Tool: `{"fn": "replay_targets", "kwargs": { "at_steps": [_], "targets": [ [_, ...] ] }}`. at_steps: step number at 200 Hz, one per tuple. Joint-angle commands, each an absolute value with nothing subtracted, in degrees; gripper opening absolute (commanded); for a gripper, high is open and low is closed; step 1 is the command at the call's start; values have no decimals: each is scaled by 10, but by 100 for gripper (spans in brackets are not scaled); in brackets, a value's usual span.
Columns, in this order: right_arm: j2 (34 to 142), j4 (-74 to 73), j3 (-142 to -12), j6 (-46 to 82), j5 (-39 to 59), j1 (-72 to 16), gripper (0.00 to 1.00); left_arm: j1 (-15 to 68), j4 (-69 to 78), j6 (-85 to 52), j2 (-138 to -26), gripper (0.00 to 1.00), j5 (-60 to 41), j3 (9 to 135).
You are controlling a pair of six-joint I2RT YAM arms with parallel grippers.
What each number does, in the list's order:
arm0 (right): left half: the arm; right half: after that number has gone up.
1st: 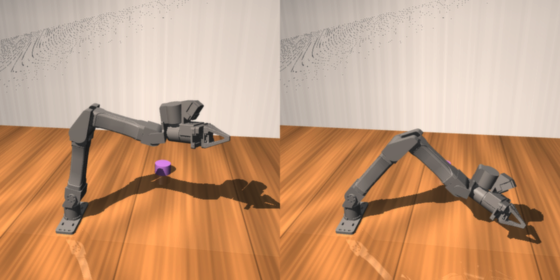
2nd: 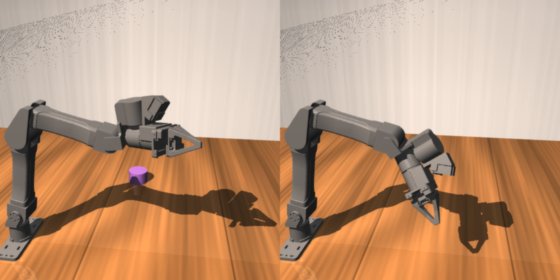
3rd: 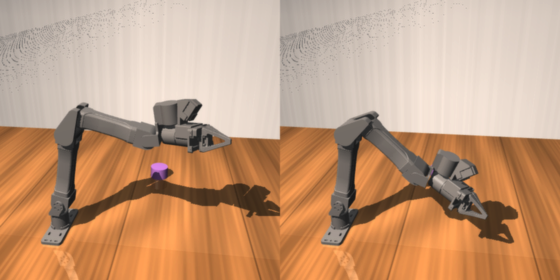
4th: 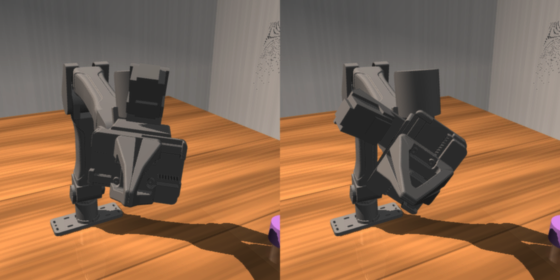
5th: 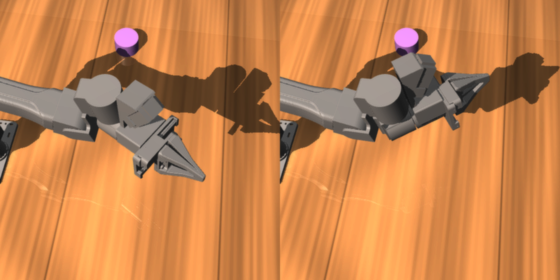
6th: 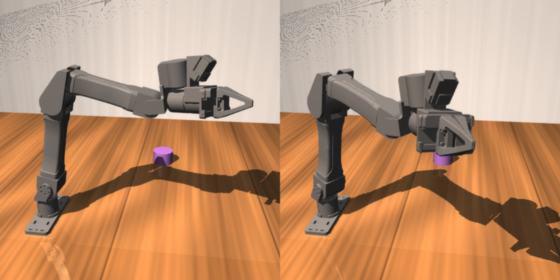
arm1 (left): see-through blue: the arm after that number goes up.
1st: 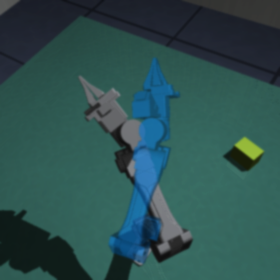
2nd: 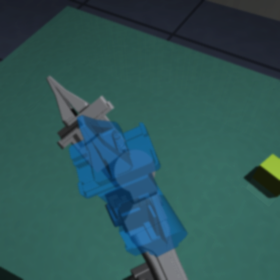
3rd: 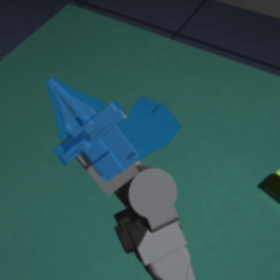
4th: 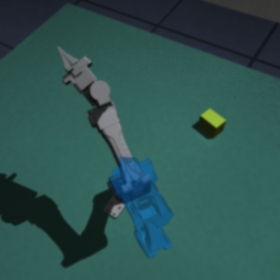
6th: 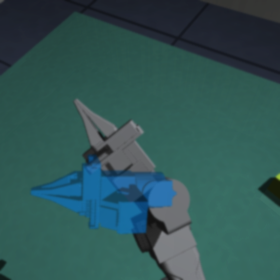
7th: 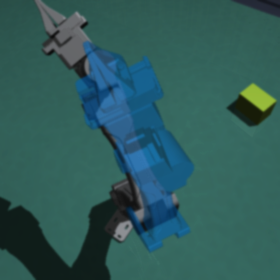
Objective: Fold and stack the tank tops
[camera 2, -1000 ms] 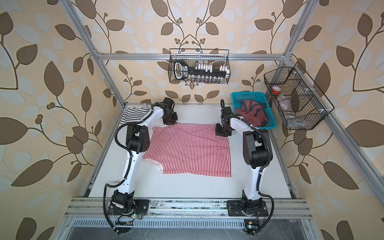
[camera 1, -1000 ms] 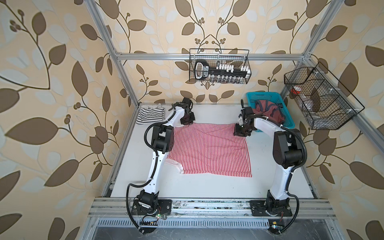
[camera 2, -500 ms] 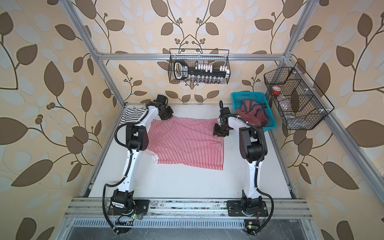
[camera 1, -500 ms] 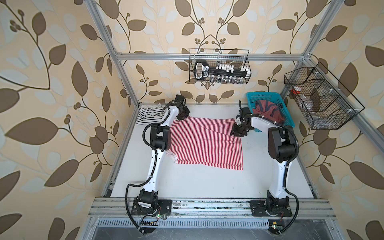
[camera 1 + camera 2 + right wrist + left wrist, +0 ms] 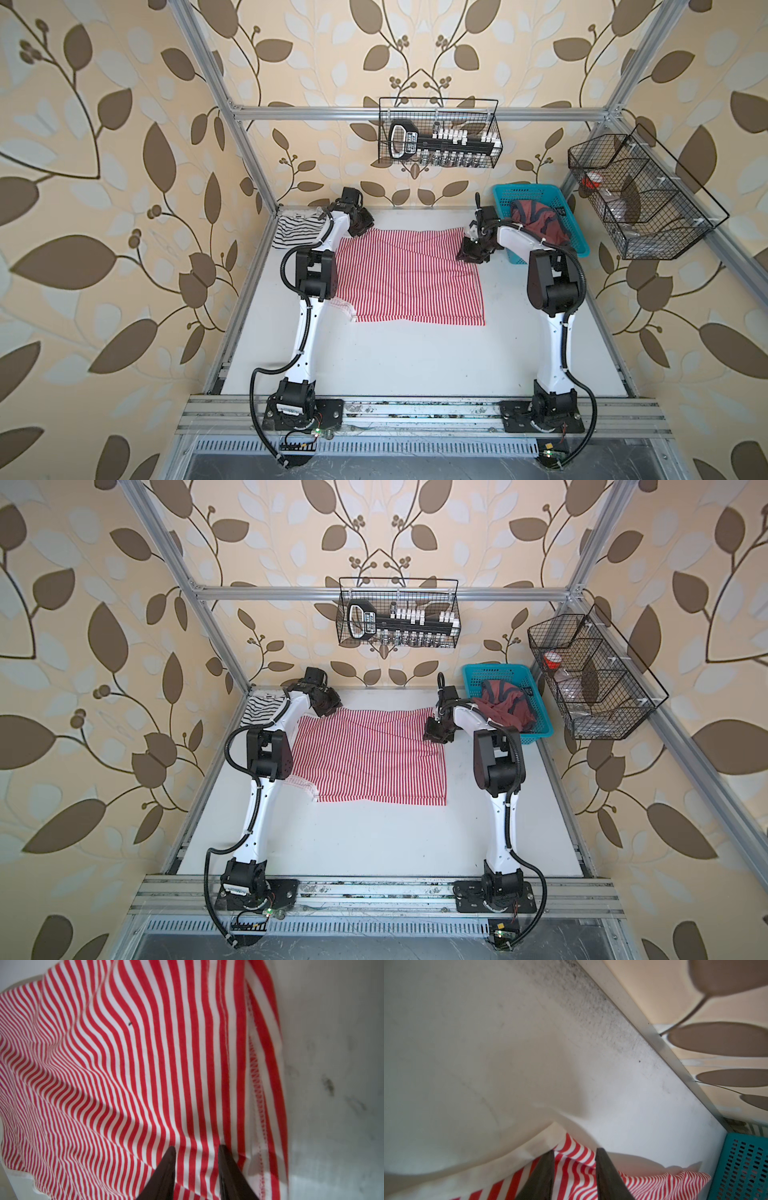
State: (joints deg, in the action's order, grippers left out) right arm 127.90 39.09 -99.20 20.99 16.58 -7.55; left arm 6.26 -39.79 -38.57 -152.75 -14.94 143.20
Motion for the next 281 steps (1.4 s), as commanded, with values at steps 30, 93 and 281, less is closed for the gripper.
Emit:
{"fn": "replay_targets", "kwargs": {
  "at_steps": [30, 93, 281],
  "targets": [
    [1078, 354, -849, 205, 176, -93, 41, 66, -474, -274, -1192, 41, -89, 1232],
    [908, 370, -606, 209, 73, -162, 43, 184, -589, -252, -922, 31, 38, 888],
    [820, 305, -407, 289, 49, -163, 50, 194, -368, -370, -894, 48, 1, 514]
  ]
}}
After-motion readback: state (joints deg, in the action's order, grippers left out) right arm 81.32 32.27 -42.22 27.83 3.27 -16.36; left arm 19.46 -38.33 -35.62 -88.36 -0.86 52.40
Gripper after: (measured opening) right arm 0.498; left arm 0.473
